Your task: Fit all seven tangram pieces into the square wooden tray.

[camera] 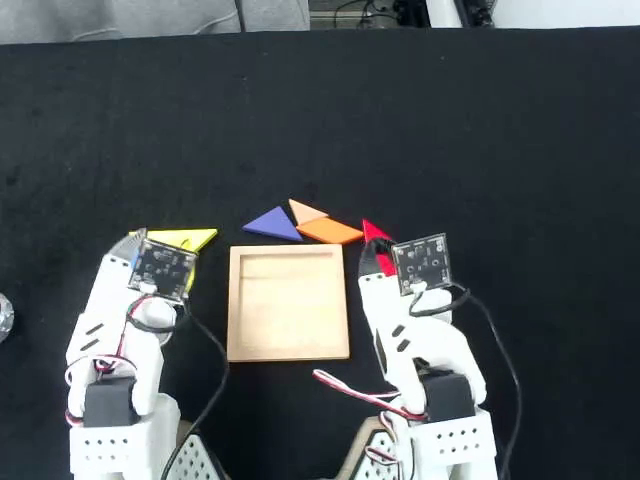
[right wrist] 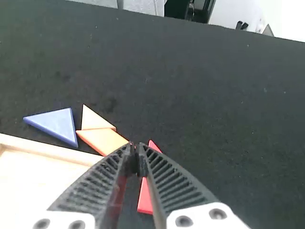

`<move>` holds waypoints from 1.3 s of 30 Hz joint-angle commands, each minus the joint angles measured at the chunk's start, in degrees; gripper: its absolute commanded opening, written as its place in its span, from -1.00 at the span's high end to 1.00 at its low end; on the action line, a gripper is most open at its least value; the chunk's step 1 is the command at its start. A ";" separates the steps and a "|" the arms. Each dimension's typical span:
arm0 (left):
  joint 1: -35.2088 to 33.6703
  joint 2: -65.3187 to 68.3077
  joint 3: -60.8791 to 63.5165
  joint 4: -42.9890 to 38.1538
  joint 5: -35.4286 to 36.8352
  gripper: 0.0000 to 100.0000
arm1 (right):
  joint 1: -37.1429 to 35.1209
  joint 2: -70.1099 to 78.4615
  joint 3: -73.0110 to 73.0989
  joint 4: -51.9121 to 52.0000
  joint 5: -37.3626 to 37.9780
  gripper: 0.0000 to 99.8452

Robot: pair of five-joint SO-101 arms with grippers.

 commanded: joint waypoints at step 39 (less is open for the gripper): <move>-3.47 142.95 -128.92 55.30 -63.47 0.29 | 4.04 -4.09 -0.04 1.58 12.48 0.98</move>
